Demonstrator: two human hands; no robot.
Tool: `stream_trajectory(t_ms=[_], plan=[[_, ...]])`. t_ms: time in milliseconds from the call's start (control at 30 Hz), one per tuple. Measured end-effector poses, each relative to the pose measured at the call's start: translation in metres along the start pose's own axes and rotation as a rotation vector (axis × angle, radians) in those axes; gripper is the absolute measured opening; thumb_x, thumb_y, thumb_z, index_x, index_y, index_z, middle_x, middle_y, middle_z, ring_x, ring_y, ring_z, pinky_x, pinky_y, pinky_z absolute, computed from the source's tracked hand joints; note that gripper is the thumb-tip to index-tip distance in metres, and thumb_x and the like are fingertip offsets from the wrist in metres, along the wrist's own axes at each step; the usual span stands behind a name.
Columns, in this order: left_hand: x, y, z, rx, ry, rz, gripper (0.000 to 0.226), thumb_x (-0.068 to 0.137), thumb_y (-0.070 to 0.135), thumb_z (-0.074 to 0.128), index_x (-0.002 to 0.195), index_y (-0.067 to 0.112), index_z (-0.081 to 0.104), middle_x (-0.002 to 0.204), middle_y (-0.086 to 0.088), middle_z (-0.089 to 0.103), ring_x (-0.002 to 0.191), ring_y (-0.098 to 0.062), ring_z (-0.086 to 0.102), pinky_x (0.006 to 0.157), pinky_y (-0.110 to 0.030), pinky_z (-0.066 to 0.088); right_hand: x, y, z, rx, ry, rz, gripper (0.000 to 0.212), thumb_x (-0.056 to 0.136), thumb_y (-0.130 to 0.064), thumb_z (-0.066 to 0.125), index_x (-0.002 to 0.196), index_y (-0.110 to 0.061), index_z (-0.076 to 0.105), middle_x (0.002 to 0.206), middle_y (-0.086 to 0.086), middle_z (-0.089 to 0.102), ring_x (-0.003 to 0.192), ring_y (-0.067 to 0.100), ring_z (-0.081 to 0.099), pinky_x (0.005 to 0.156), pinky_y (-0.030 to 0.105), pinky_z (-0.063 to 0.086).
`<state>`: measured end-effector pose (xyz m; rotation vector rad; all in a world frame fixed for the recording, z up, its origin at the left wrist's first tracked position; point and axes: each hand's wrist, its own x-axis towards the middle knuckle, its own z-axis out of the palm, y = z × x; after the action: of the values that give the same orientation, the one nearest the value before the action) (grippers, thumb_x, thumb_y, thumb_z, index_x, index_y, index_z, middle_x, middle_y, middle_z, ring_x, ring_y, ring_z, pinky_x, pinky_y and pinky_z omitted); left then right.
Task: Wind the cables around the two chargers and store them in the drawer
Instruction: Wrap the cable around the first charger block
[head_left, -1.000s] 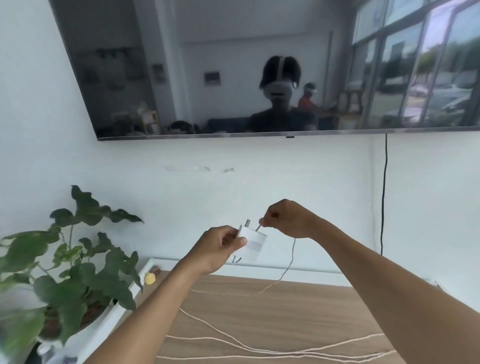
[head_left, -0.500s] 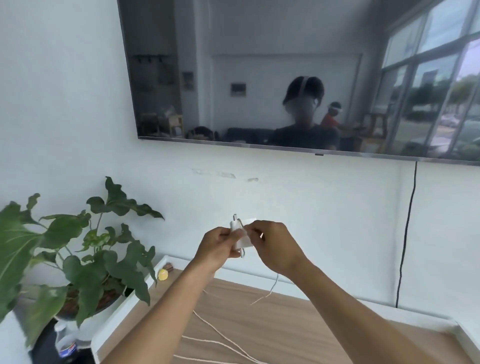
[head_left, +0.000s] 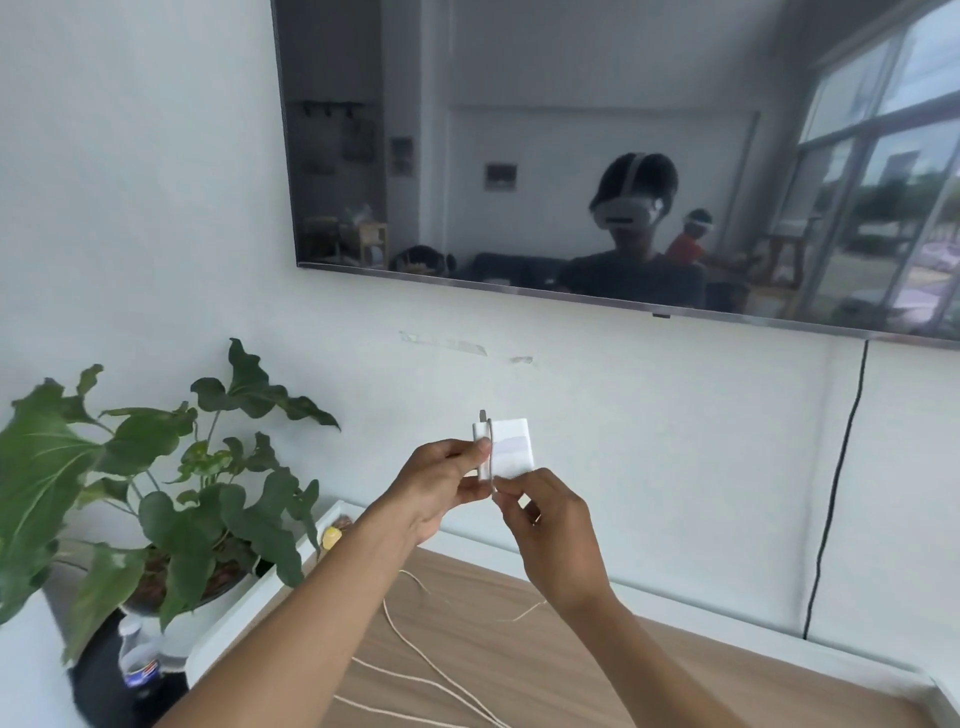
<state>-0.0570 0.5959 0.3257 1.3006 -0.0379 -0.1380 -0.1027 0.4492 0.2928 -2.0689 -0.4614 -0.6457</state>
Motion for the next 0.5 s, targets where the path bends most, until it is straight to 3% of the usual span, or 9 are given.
stream_trajectory(t_ms=[133,267,400,500], plan=[[0.003,0.002,0.008,-0.024,0.001,0.049,0.017,0.09,0.02,0.065,0.089,0.003,0.066,0.088,-0.013,0.07,0.062,-0.022,0.068,0.064,-0.025,0.057,-0.002,0.01,-0.002,-0.03,0.028,-0.005,0.018,0.091,-0.01,0.06,0.099,-0.021,0.072,0.085,-0.012,0.059,0.062,0.009,0.052,0.057,0.013,0.039],[0.002,-0.001,0.012,0.085,-0.02,0.072,0.026,0.086,0.021,0.07,0.101,0.001,0.067,0.089,-0.014,0.071,0.063,-0.021,0.069,0.064,-0.025,0.058,-0.001,0.017,-0.007,-0.051,0.015,-0.024,0.018,0.091,-0.012,0.06,0.096,-0.024,0.072,0.084,-0.015,0.058,0.059,0.013,0.05,0.056,0.025,0.043],[0.004,0.0,0.012,0.069,-0.012,0.091,0.029,0.085,0.019,0.071,0.106,-0.001,0.066,0.091,-0.015,0.072,0.066,-0.024,0.069,0.064,-0.025,0.058,-0.002,0.02,-0.011,-0.017,0.018,0.013,0.019,0.092,-0.012,0.06,0.094,-0.026,0.072,0.085,-0.017,0.06,0.059,0.009,0.052,0.056,0.014,0.04],[0.005,-0.001,0.016,0.022,0.01,0.074,0.026,0.088,0.02,0.068,0.104,-0.001,0.068,0.091,-0.014,0.071,0.063,-0.023,0.068,0.063,-0.024,0.058,0.0,0.02,-0.016,0.107,0.063,0.139,0.015,0.091,-0.017,0.062,0.083,-0.029,0.067,0.079,-0.016,0.065,0.056,0.011,0.055,0.054,0.014,0.041]])
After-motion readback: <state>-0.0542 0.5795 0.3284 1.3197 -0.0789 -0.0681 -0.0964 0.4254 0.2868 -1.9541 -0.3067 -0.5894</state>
